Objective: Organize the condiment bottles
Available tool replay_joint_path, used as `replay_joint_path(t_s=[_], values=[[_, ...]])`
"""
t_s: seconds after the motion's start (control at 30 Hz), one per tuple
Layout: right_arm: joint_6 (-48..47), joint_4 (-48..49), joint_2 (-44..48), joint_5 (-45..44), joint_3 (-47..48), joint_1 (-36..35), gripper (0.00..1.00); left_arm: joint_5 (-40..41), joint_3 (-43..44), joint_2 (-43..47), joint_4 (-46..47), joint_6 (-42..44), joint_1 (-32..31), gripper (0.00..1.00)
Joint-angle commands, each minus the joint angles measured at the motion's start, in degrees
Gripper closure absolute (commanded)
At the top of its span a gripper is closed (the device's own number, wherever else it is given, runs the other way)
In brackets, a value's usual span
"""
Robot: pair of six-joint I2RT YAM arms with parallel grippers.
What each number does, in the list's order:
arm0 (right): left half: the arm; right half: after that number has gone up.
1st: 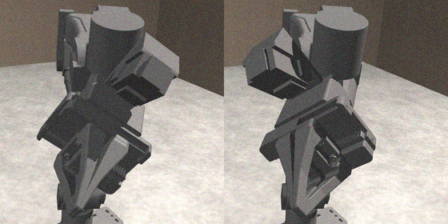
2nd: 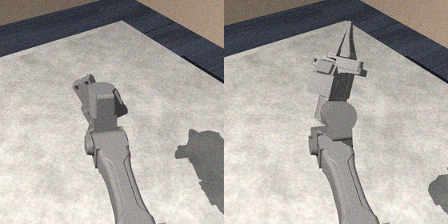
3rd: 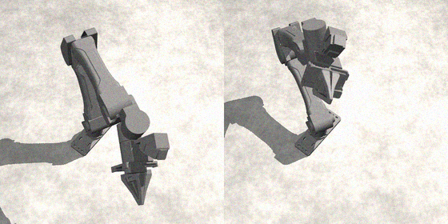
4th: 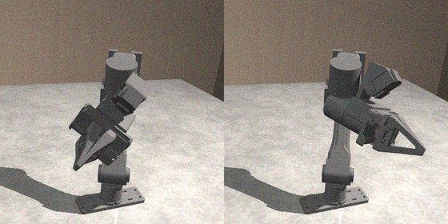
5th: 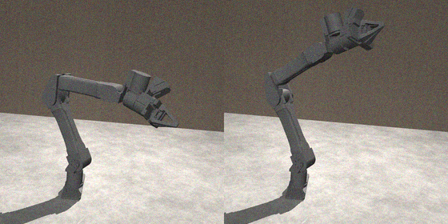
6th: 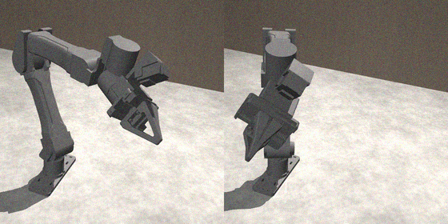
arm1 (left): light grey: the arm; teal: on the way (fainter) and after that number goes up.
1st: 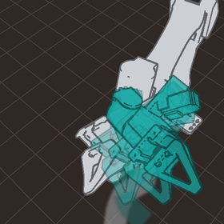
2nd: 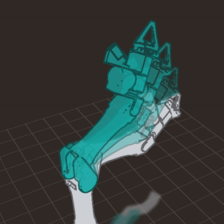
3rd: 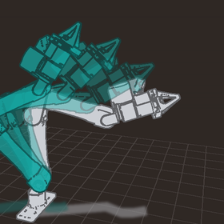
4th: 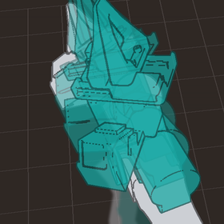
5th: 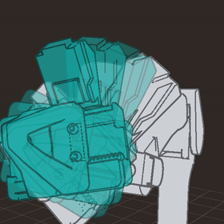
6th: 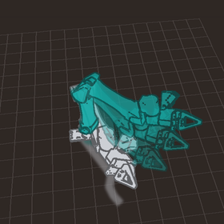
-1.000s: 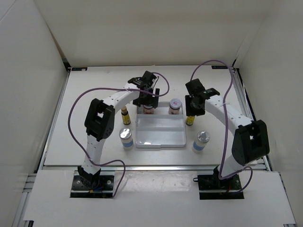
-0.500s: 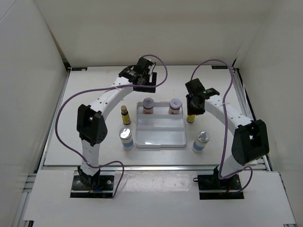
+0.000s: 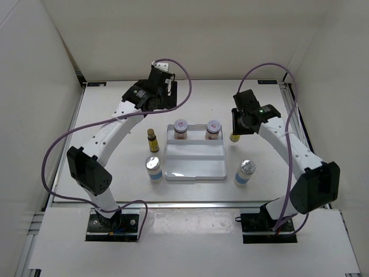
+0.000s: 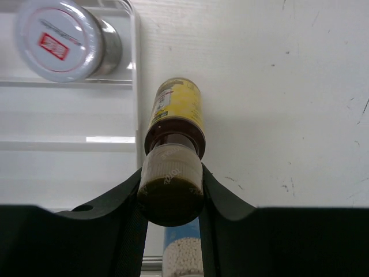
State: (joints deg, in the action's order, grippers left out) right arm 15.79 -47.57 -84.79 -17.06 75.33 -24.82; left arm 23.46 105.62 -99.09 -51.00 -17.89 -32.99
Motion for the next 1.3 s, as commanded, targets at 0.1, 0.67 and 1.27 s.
replay_joint_path(t_s=[0.1, 0.67, 1.27], values=[[-1.2, 0.6, 6.0, 4.1, 5.3, -2.5, 1.00, 3.6, -7.3, 6.2, -0.9, -1.1, 0.2, 0.00], [1.5, 5.5, -0.4, 7.8, 1.9, -8.2, 1.00, -2.2, -13.2, 11.5, -0.9, -2.1, 2.3, 0.00], [3.1, 6.6, -7.8, 6.8, 0.7, -8.8, 0.64, -4.7, -20.5, 11.6, -0.9, -2.1, 2.3, 0.00]])
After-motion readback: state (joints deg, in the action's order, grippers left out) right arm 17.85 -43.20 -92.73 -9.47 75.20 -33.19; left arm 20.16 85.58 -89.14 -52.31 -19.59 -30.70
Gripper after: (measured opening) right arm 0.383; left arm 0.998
